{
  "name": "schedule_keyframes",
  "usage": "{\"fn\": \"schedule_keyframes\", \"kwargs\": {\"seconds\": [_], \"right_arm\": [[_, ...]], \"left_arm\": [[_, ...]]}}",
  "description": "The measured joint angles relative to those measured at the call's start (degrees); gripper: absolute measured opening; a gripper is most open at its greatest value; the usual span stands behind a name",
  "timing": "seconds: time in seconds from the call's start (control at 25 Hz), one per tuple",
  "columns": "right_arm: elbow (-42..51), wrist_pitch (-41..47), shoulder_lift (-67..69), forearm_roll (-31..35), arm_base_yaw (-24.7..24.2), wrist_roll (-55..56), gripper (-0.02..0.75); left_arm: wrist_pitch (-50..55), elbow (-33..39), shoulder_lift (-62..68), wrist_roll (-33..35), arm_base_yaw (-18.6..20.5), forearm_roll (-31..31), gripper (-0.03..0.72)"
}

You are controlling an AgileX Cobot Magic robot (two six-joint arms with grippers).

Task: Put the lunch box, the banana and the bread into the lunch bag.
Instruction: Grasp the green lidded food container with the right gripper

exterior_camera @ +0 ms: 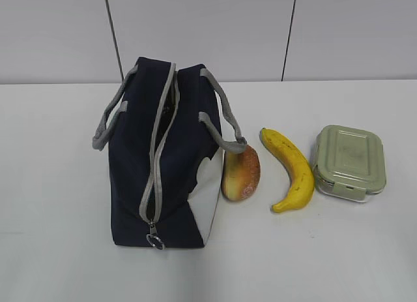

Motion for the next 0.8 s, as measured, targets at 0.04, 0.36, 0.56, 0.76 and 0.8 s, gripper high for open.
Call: {"fn": "schedule_keyframes", "kwargs": {"seconds": [0.04,0.36,0.56,0.76,0.8], "right_arm": [[0.0,0.0,0.0,0.0,0.0,0.0,0.424],[0.0,0.0,0.0,0.0,0.0,0.0,0.424],[0.0,0.0,0.0,0.0,0.0,0.0,0.424],[0.0,0.0,0.0,0.0,0.0,0.0,0.424],[0.0,0.0,0.0,0.0,0.0,0.0,0.424]], "left_arm": [[0.0,0.0,0.0,0.0,0.0,0.0,0.238],[0.0,0.0,0.0,0.0,0.0,-0.03,0.238],[0.0,0.0,0.0,0.0,0.0,-0.03,0.237],[-0.08,-0.22,0.0,0.0,0.0,0.03,0.237],[-0.33,-0.66,0.1,0.0,0.0,-0.08,0.237]]}}
